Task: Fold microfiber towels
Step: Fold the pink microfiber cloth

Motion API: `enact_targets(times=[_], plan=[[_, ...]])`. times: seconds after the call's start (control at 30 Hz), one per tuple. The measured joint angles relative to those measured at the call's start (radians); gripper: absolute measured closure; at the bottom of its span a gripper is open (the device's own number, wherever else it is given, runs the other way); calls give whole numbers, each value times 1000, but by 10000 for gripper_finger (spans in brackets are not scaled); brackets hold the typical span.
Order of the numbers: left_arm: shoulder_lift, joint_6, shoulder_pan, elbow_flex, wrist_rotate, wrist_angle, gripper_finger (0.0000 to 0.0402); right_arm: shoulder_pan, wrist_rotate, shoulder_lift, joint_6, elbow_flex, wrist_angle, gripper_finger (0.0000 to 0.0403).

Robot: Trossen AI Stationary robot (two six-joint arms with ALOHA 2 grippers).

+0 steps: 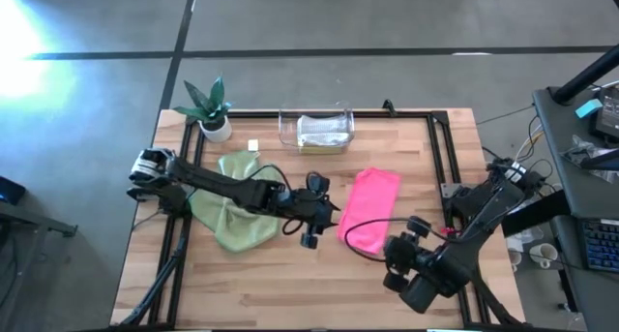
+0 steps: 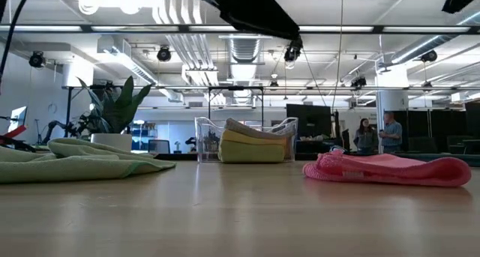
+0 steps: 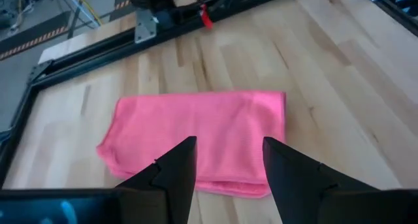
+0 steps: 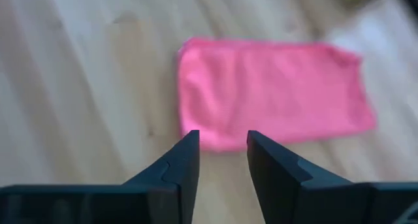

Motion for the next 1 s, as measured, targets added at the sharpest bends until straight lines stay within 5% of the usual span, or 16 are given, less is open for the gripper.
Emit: enact_targets(times=[0.17,0.43,1.0], plan=[[83,6,-1,-1,5,15,242,4,27,-17,27,-86,35,284],[223,106,-22,35,42,18,242,0,21,-15,-126,-254,368,284],[307,212,-24,27,84,58,242,-62,-26,-6,-203,-499,771,284]])
